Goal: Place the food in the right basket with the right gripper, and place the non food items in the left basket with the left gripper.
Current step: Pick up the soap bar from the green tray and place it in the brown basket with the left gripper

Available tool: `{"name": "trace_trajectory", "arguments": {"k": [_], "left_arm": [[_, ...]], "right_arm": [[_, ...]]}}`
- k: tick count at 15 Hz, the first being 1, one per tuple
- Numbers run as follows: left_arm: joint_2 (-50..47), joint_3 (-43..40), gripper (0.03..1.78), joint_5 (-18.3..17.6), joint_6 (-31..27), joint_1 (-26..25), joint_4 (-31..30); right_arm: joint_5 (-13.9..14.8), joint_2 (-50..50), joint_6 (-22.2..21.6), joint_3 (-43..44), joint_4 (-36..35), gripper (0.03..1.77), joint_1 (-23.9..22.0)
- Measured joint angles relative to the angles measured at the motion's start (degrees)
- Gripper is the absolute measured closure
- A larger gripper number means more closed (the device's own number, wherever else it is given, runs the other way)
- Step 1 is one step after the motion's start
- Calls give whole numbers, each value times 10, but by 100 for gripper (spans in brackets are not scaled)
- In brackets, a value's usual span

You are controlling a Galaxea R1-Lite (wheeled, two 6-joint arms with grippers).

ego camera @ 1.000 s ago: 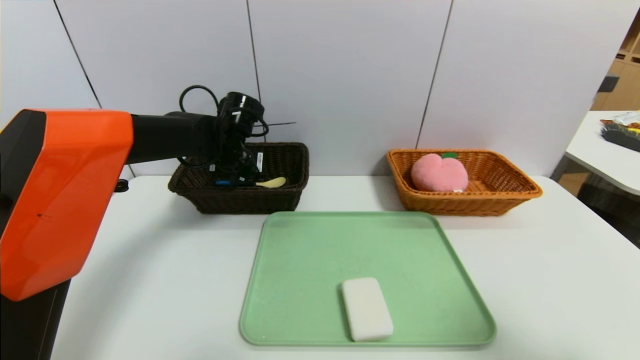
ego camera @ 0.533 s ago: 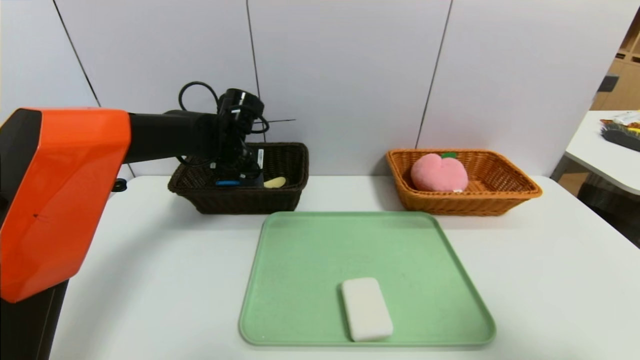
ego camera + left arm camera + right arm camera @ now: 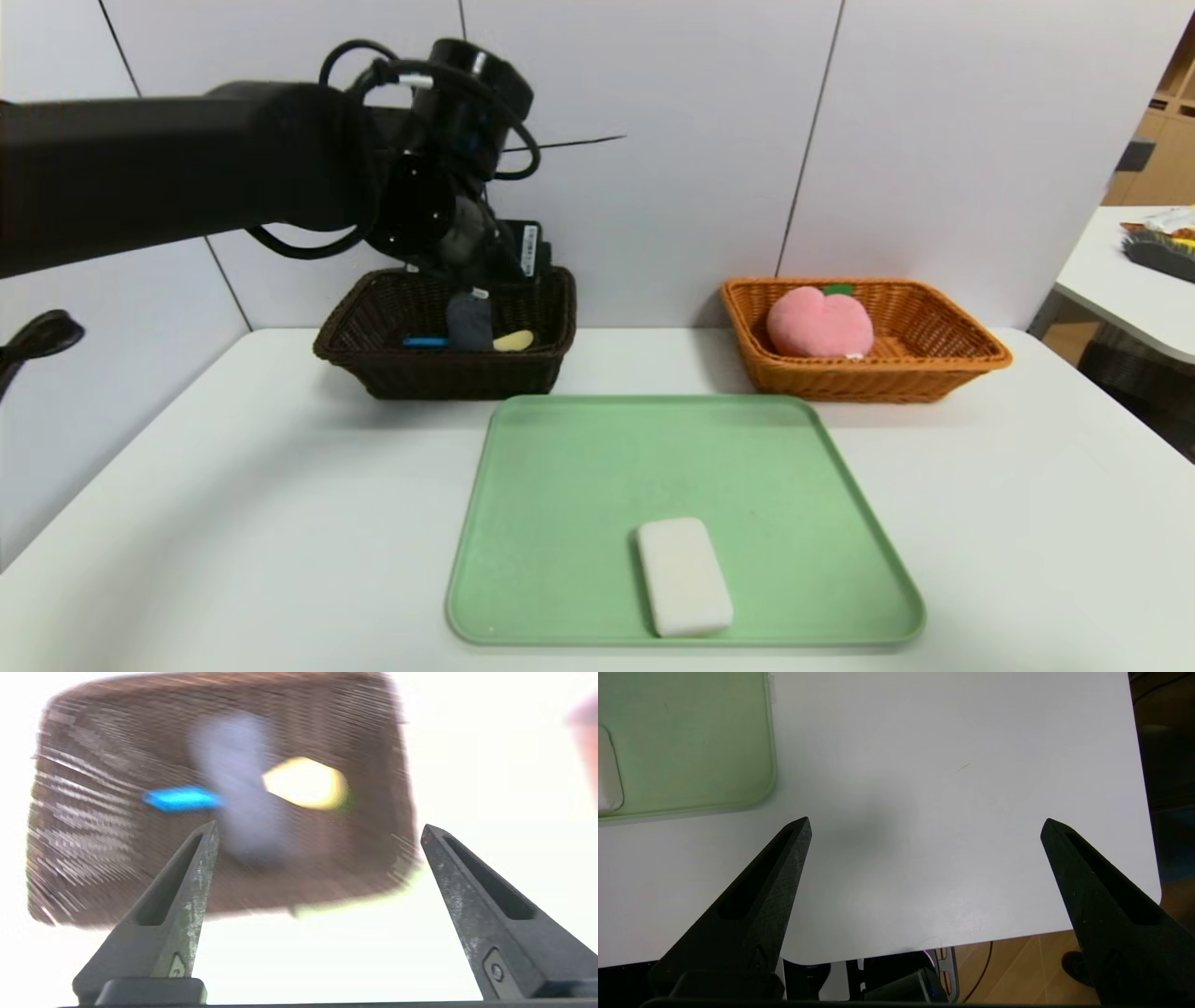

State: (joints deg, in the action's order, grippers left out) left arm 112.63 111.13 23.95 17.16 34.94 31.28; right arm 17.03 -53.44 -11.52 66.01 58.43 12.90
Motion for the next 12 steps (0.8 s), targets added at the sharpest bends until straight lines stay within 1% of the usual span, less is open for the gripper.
{"name": "trace_trajectory", "arguments": {"k": [2,4,6,9,12], "left_arm": [[-34,0,23,23,47,78,48],[-47,0,20,47,101,146,83],[-42,0,18,63,152,191,108],[-21,1,16,61,211,227,134],[9,1,14,57,254,241,139]], "right_arm": [[2,-1,0,0,0,10,0],[1,-3,0,1,0,10,0],[2,-4,-2,0,0,10,-1],[4,-6,-2,-4,0,10,-2],[4,-7,-3,-7,0,10,-2]]}}
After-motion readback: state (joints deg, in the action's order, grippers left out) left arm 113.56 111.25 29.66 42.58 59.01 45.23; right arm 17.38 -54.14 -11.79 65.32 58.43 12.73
